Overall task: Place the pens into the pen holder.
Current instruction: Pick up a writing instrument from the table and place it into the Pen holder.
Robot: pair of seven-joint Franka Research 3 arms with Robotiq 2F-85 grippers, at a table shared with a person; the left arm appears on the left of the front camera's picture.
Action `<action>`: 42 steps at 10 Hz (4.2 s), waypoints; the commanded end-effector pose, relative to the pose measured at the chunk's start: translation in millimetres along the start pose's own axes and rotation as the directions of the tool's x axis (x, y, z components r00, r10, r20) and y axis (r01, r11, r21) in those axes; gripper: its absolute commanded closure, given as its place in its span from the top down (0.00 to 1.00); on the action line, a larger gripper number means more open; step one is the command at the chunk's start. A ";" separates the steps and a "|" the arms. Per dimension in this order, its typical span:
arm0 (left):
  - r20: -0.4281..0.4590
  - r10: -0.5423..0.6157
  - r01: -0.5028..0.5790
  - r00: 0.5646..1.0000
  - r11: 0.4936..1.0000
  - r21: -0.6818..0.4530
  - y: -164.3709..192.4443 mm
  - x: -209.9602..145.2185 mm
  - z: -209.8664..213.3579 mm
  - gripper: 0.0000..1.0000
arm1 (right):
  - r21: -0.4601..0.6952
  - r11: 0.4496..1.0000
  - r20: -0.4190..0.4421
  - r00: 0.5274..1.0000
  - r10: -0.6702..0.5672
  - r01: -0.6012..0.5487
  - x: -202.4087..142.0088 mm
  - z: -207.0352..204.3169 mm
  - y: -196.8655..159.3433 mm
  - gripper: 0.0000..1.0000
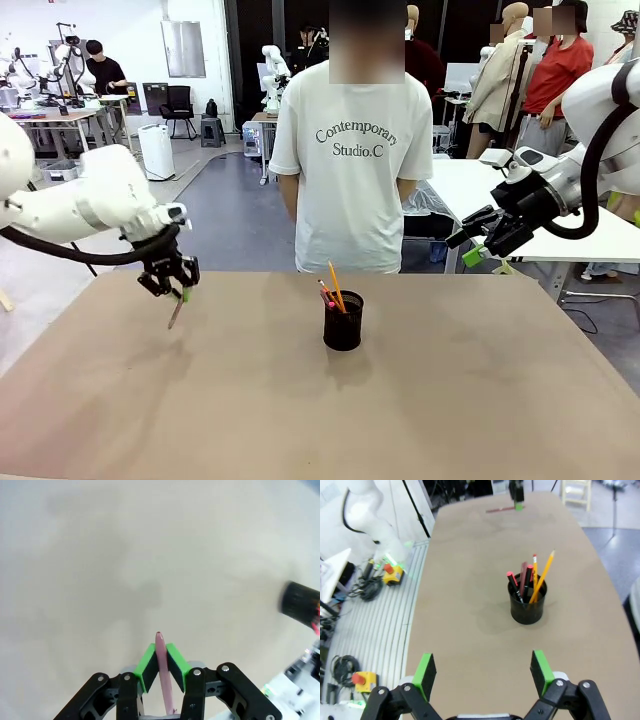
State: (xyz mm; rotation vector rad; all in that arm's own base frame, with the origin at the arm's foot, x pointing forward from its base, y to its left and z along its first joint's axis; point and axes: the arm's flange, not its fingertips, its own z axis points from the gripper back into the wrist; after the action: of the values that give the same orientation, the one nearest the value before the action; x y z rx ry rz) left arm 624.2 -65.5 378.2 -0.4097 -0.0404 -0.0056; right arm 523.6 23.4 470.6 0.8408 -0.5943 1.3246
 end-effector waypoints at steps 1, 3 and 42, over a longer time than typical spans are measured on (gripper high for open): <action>0.031 -0.079 0.084 0.996 0.966 -0.244 12.9 -13.8 23.4 0.00 | 0.002 1.000 0.006 1.000 -0.005 0.005 1.3 0.7 1.7 1.00; 0.243 -0.111 0.206 0.964 0.888 -0.412 11.5 -18.7 47.4 0.00 | 0.002 1.000 0.006 1.000 -0.005 0.005 1.3 0.7 1.7 1.00; 0.916 -0.371 0.962 -0.155 0.154 0.225 -264.4 -92.4 -97.3 0.00 | 0.002 1.000 0.006 1.000 -0.005 0.005 1.3 0.7 1.7 1.00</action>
State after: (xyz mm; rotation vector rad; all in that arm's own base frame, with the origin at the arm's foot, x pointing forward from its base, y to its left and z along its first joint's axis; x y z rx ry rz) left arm 523.1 -340.8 393.1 -0.9875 -1.4818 -1.1087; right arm 523.6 23.5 470.5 0.8411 -0.5941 1.3247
